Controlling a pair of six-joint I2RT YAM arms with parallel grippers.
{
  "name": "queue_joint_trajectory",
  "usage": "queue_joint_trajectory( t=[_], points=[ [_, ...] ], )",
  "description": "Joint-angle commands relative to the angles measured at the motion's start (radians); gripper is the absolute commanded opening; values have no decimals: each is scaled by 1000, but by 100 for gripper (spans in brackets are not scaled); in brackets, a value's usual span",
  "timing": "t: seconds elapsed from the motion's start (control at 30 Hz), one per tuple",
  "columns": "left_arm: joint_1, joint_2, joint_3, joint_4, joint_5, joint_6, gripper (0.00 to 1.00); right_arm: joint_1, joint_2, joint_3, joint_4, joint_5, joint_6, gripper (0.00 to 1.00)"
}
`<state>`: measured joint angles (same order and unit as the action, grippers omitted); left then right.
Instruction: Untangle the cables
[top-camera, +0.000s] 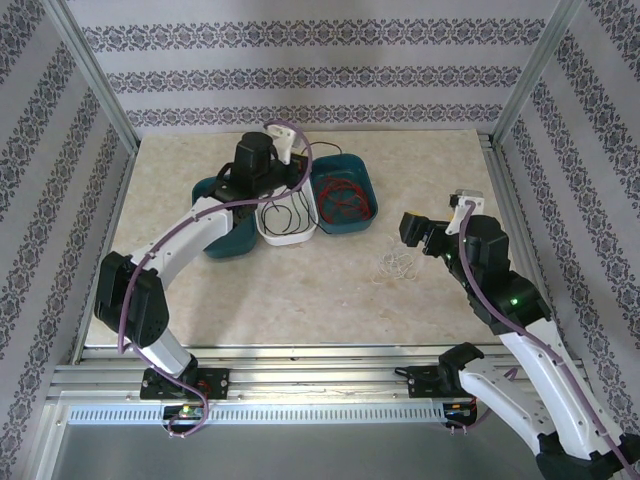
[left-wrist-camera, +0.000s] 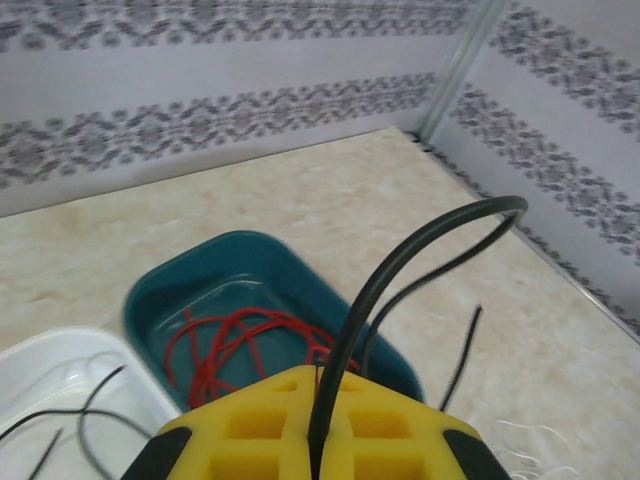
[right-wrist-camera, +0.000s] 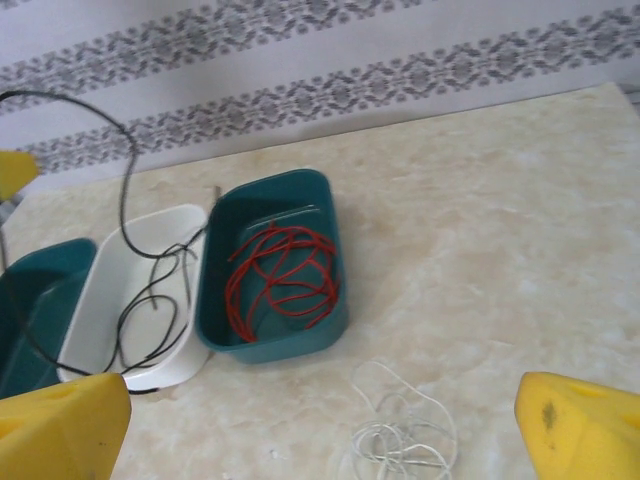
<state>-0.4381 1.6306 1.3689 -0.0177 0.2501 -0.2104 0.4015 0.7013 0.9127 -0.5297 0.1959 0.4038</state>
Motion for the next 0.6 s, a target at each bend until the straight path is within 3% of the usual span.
queue_joint_trajectory(
  t=[0.0, 0.27, 0.57],
  points=[
    [45, -48, -24, -41, -56, -31, 0, -28, -5, -31, -46, 49, 49, 98],
    [112, -39, -67, -75, -184, -7, 0, -60, -3, -64, -38, 13, 78, 98],
    [127, 62, -71, -37, -229, 25, 0, -69, -14, -76, -51, 7, 84, 98]
  ],
)
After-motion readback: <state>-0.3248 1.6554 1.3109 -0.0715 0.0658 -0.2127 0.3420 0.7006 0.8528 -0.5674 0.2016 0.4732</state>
